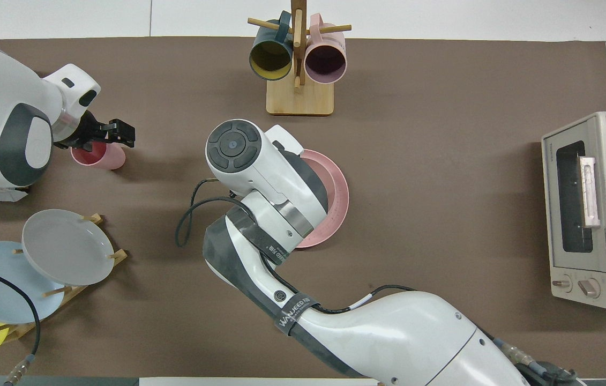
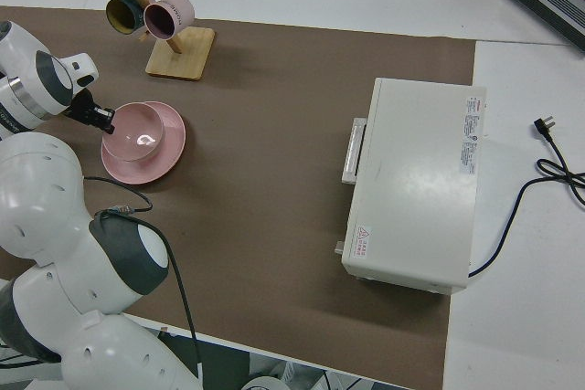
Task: Organize tableware
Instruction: 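Release the bowl on the plate and withdraw the right gripper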
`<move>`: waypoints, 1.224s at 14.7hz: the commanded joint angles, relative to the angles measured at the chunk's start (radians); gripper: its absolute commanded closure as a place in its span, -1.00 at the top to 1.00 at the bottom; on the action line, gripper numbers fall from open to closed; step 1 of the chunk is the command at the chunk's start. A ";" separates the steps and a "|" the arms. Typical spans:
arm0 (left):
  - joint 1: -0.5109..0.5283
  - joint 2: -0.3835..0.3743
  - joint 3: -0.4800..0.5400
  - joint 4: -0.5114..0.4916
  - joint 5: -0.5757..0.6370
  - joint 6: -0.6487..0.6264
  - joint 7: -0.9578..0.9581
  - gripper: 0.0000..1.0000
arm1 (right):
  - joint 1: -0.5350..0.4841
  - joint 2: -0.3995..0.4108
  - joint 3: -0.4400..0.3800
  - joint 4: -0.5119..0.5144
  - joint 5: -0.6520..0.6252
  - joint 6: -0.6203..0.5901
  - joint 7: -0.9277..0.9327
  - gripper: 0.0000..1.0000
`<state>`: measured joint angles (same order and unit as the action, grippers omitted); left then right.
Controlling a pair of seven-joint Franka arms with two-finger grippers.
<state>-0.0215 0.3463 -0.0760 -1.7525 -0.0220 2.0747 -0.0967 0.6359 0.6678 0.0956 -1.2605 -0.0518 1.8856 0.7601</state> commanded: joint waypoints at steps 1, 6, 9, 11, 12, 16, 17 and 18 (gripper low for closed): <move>0.009 -0.018 0.002 -0.050 -0.009 0.047 0.006 -0.79 | -0.013 -0.033 0.010 -0.043 0.027 0.018 0.021 -0.39; 0.017 -0.013 0.001 0.004 -0.003 0.003 0.006 -1.00 | -0.079 -0.079 0.003 0.069 0.050 -0.150 -0.004 0.17; 0.003 -0.015 0.001 0.126 -0.003 -0.143 -0.004 -1.00 | -0.218 -0.210 0.007 0.059 0.069 -0.222 -0.118 0.43; -0.018 -0.015 -0.008 0.242 -0.012 -0.281 -0.056 -1.00 | -0.296 -0.281 0.006 0.059 0.070 -0.323 -0.221 0.81; -0.043 -0.013 -0.010 0.296 -0.012 -0.338 -0.117 -1.00 | -0.336 -0.312 0.004 0.058 0.070 -0.377 -0.267 1.00; -0.204 0.000 -0.008 0.441 -0.039 -0.475 -0.375 -1.00 | -0.453 -0.413 -0.032 -0.046 0.049 -0.459 -0.456 1.00; -0.256 0.013 -0.010 0.461 -0.044 -0.473 -0.450 -1.00 | -0.455 -0.448 -0.062 -0.106 0.050 -0.448 -0.479 1.00; -0.311 0.019 -0.008 0.484 -0.045 -0.469 -0.503 -1.00 | -0.458 -0.509 -0.089 -0.208 0.050 -0.412 -0.490 1.00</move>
<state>-0.2356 0.3260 -0.1037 -1.3404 -0.0543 1.6345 -0.4888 0.1870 0.2720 0.0435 -1.2708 -0.0062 1.4159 0.3138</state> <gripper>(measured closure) 0.952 0.000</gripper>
